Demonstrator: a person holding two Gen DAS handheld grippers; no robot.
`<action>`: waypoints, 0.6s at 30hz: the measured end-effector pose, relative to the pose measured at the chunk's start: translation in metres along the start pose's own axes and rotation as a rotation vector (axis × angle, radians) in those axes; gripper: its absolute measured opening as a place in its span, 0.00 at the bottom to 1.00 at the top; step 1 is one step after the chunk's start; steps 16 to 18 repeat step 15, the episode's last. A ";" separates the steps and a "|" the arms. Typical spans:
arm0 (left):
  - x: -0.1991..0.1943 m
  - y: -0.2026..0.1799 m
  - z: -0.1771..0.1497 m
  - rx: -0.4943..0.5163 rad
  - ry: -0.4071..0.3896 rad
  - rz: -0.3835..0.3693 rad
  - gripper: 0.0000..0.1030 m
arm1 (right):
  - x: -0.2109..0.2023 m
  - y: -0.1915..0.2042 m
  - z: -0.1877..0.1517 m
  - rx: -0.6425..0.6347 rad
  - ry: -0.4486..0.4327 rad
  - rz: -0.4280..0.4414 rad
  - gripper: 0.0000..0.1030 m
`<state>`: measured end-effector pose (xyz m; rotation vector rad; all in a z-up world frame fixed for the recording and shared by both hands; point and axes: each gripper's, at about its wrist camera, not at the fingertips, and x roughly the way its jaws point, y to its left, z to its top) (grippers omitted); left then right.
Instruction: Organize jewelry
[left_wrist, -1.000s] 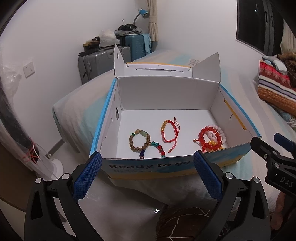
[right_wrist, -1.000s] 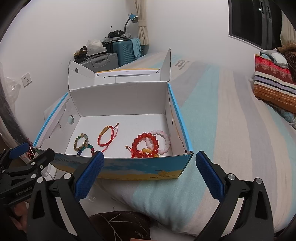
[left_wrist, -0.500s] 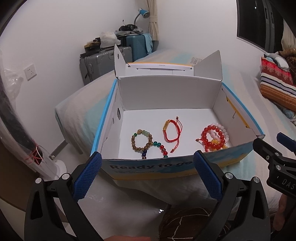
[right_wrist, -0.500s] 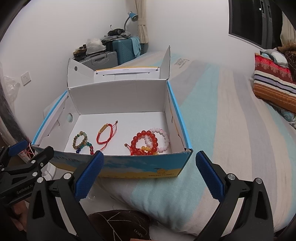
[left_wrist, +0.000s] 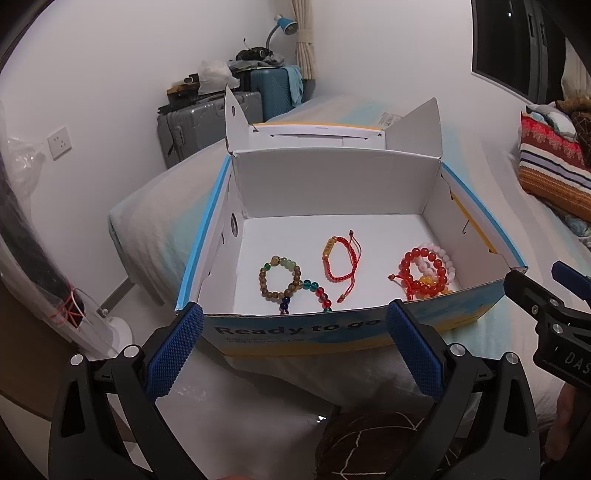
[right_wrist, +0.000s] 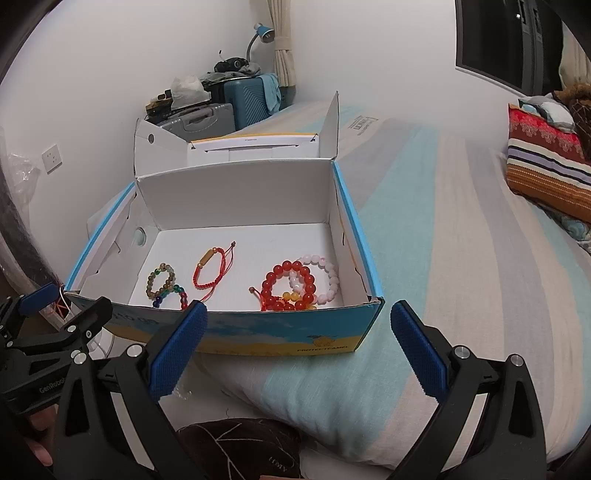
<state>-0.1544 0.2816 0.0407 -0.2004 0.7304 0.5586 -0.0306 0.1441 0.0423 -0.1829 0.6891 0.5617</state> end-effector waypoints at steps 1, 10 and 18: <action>0.000 0.000 0.000 -0.001 0.000 0.000 0.94 | 0.000 0.000 0.000 0.000 0.000 0.000 0.93; -0.001 0.000 0.001 -0.005 0.000 -0.007 0.94 | -0.001 0.000 0.000 0.000 -0.001 0.000 0.93; -0.004 -0.001 0.002 -0.009 -0.006 -0.006 0.94 | -0.001 -0.001 0.000 0.000 0.000 0.001 0.93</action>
